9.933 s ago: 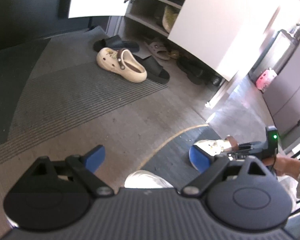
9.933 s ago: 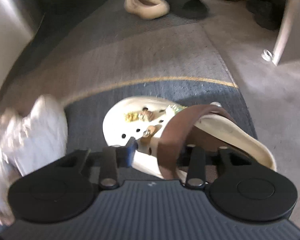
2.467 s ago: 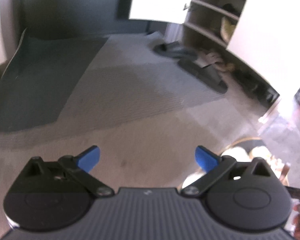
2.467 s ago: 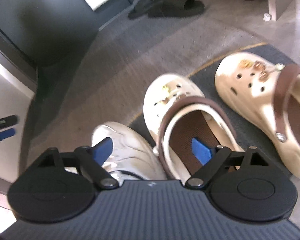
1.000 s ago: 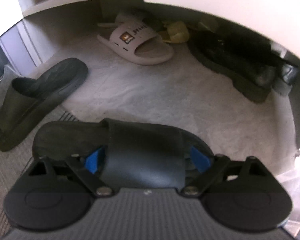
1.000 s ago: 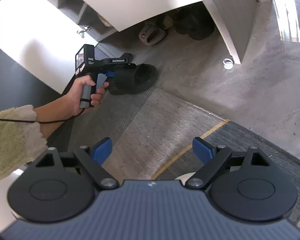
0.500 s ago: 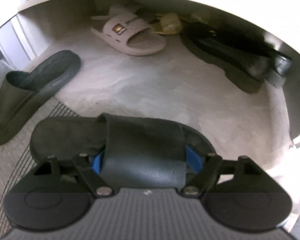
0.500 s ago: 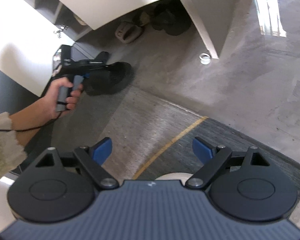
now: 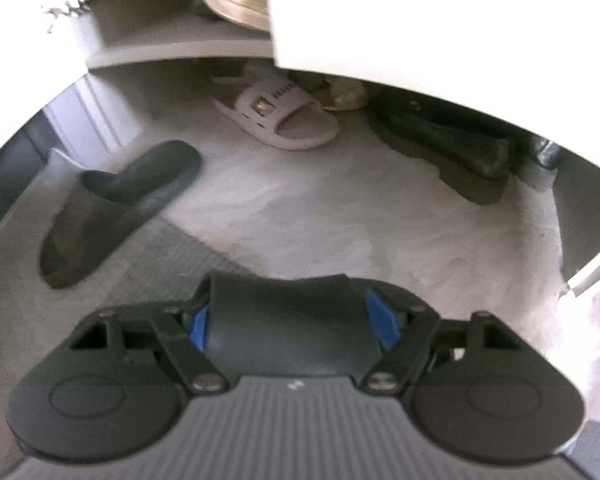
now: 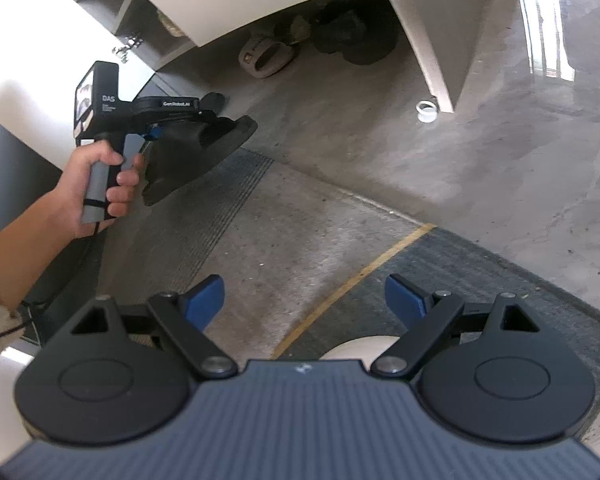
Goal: Organize scattered shoes
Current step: 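Carry the black slide with the left tool toward the wall, release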
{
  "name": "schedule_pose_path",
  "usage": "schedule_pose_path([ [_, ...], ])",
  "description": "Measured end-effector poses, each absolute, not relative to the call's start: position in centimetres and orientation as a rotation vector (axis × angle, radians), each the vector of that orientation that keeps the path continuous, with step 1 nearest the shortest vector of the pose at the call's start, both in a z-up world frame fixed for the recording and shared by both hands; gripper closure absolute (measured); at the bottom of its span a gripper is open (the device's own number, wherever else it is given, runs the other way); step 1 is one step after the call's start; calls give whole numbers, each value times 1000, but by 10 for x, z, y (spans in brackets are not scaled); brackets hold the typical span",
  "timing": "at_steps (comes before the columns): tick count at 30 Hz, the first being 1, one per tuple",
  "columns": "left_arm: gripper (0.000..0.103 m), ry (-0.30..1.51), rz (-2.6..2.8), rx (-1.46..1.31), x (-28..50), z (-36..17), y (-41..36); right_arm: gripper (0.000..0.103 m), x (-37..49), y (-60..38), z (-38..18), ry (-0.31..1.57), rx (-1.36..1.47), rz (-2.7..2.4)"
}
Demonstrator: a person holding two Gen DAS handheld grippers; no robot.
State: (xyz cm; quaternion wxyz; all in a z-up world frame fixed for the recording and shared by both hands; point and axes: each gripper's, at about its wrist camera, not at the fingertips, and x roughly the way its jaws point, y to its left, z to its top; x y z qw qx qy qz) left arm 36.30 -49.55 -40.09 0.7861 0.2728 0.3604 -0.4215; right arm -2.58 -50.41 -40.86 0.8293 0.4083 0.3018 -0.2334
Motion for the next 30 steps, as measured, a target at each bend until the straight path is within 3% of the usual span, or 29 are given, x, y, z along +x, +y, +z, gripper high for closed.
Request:
schedule_pose_path([
  [8,25,748,-845,554,372,-371,-404,14,2,-470,-393,615,848,-444],
  [19,25,762,-686,490,378,-336,-186,14,46,-380,-369,657,716,-272],
  [30,24,850,-494,425,373,-361,-30,14,76,-304,-364,730,586,-100],
])
